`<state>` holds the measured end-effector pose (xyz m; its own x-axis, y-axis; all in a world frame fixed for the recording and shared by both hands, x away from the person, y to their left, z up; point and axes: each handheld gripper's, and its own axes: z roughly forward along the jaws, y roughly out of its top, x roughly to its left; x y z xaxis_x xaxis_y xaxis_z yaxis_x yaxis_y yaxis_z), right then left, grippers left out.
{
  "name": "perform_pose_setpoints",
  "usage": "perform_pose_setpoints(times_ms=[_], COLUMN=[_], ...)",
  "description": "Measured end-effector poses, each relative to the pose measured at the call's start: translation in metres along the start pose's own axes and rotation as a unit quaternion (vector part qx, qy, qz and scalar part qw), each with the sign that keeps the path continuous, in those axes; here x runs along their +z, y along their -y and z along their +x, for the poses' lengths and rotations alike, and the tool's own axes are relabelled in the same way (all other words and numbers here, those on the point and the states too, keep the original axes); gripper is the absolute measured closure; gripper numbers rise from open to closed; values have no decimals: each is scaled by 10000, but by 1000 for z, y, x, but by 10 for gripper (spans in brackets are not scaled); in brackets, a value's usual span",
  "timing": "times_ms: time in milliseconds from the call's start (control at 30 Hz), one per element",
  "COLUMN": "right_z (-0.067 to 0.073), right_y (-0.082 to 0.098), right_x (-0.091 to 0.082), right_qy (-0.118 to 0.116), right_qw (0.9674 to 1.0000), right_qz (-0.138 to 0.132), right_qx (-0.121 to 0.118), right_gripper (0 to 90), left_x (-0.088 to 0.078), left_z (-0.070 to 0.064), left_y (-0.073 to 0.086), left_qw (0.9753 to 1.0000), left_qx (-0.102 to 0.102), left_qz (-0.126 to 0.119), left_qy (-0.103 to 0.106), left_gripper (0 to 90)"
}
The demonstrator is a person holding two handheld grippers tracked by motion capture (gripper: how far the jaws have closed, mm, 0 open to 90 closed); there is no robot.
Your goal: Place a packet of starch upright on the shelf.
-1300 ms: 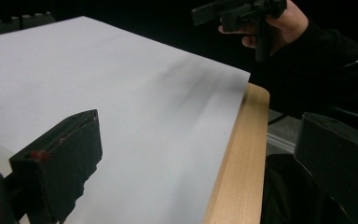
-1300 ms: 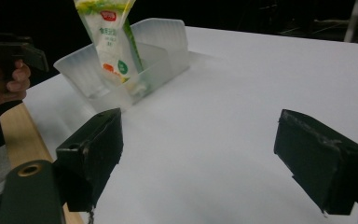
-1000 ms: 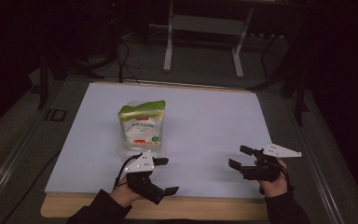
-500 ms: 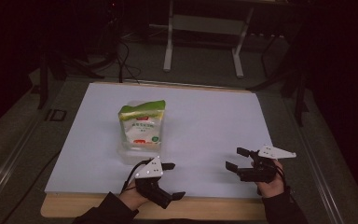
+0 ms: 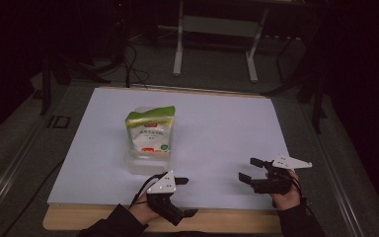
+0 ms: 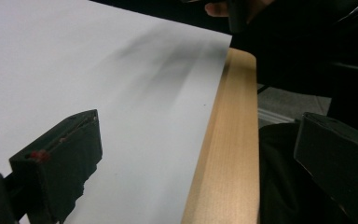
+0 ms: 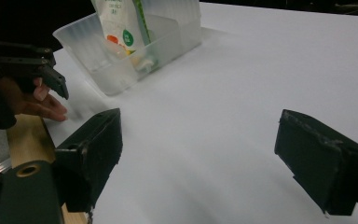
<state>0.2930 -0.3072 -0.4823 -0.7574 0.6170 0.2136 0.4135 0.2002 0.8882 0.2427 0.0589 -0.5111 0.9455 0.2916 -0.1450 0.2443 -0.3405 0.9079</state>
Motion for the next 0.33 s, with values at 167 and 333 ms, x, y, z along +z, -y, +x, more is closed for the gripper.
perform_pose_setpoints(times_ms=[167,333], right_z=[0,-1], right_y=[0,1], right_x=[0,0], right_qy=[15,24], right_qw=[10000,10000], right_qz=[6,25], right_qx=[12,9], right_gripper=[149,149], left_x=[1,0], left_z=[-1,-1], left_y=[0,-1], left_qw=[10000,10000], left_qx=[16,-13], left_qz=[-12,-37], left_qy=[30,38], left_gripper=[12,13])
